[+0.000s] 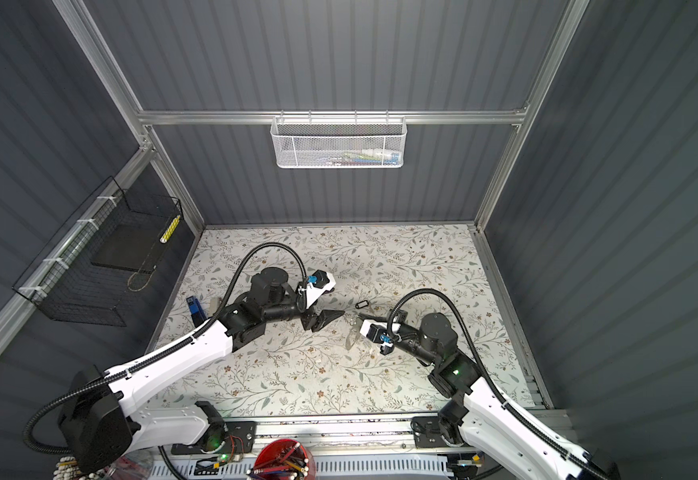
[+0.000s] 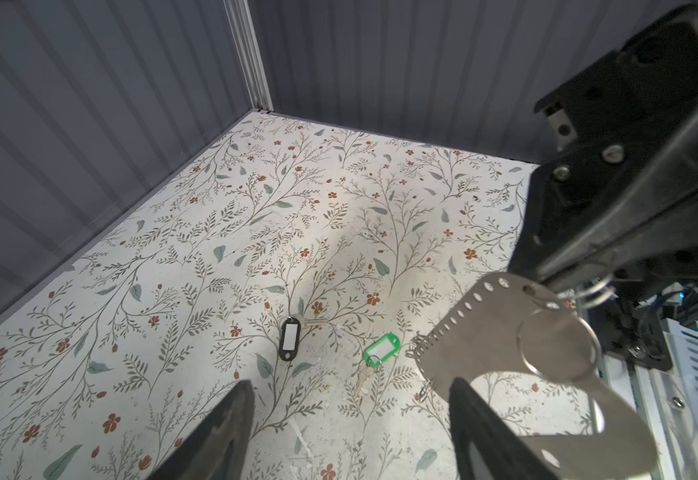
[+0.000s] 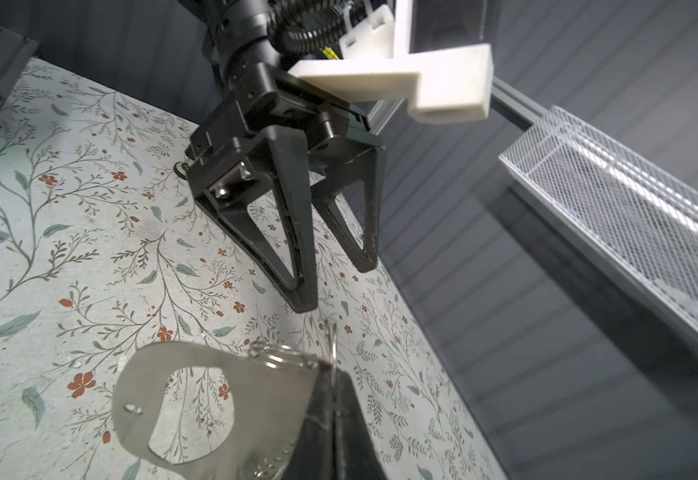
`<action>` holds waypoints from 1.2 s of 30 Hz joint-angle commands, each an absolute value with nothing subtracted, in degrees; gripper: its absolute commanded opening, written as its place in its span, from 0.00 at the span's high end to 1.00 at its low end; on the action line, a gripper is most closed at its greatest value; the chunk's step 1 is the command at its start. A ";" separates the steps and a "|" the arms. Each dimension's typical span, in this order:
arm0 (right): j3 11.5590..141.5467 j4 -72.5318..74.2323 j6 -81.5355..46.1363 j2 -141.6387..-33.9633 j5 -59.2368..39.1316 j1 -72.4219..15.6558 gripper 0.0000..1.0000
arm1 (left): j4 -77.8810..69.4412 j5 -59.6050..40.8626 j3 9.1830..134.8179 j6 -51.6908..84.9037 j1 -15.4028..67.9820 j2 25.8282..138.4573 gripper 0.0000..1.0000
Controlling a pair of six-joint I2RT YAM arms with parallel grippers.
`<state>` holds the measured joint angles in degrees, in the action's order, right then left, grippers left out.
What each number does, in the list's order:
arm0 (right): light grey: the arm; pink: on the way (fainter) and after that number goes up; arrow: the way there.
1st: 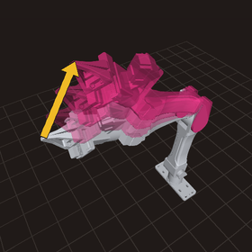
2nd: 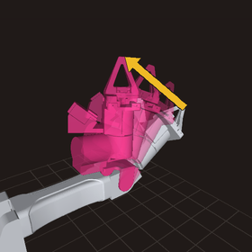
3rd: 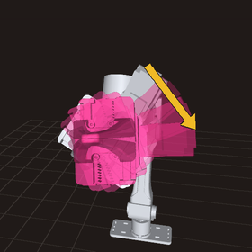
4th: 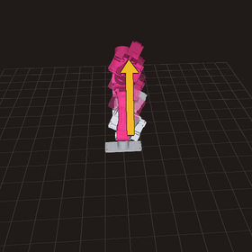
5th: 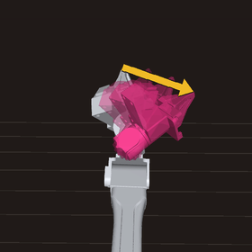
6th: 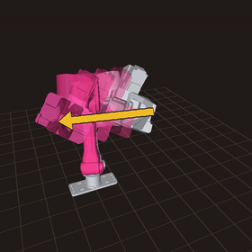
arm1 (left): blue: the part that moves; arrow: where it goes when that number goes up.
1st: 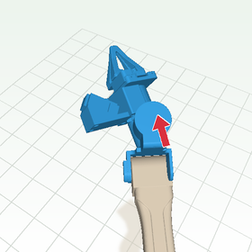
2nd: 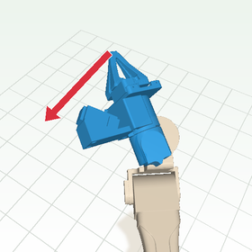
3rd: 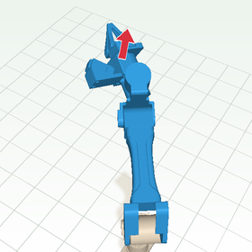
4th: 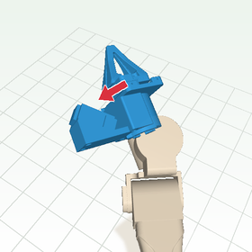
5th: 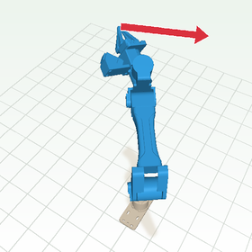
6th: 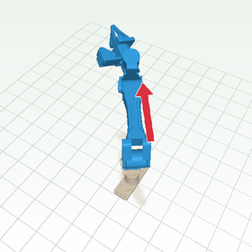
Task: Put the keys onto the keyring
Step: 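Move the left gripper over the green-tag key while the right gripper holds the plate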
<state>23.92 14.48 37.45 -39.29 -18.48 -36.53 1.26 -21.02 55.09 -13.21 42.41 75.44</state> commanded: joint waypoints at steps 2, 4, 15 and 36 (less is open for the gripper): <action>30.03 7.83 26.67 -37.39 -9.17 -36.65 1.00 | 7.39 -23.72 60.63 -9.36 40.61 81.80 0.23; 31.98 3.86 23.62 -36.46 -6.48 -36.58 1.00 | 9.41 -24.38 62.86 -9.86 40.52 85.28 0.23; 34.77 -12.44 13.53 -27.02 3.80 -36.39 1.00 | 21.13 -22.51 76.28 -7.05 41.32 104.58 0.34; 34.94 -16.13 13.07 -23.99 7.55 -36.47 1.00 | 18.97 3.22 75.26 -2.80 58.10 110.78 0.43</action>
<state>33.47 -16.80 13.80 -24.18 7.29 -36.47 18.79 0.30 73.17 -2.48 57.17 109.03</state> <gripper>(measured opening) 0.048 0.580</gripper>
